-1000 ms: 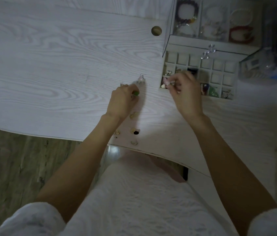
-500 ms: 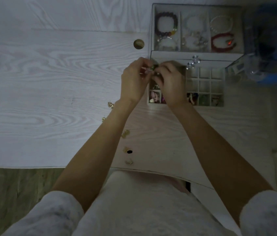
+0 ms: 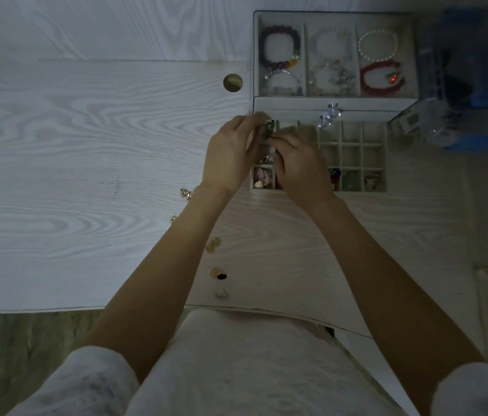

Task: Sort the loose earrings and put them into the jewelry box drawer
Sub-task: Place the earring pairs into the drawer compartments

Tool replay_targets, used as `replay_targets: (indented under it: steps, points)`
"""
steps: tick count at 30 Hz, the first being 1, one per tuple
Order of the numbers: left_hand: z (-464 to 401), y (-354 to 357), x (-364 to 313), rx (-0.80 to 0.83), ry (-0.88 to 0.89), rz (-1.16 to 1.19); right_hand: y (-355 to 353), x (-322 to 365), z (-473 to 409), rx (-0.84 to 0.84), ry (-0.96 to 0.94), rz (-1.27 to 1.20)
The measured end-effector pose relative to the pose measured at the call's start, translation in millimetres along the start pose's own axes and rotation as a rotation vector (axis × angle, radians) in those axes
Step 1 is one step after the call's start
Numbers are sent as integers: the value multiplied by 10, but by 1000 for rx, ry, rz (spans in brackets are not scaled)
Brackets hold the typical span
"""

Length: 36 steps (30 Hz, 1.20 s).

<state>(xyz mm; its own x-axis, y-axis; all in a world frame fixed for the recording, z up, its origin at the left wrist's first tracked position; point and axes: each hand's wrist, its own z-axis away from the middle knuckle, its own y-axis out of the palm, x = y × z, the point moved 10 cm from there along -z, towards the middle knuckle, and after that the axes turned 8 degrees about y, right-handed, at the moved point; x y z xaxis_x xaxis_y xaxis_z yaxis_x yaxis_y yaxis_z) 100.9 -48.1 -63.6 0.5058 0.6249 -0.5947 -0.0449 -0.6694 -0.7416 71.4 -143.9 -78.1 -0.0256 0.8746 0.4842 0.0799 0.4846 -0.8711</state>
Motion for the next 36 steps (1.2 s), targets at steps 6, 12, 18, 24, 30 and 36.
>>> replay_targets:
  steps: [6,12,18,24,30,36]
  points:
    - [187,88,41,86,64,-232,29,-36,8,7,-8,93]
    - [397,-109,38,128,23,-101,-27,-8,106,-14,-21,78]
    - [928,-731,393,-76,-259,-122,-9,434,344,-73,-165,-19]
    - [963,-457,526,156,-250,-282,500,768,301,99,-167,228]
    - [738,-240,478,291,-209,-225,612,803,228,66,-154,391]
    - [677,-261,390,274,-154,-133,551,765,314,4,-162,356]
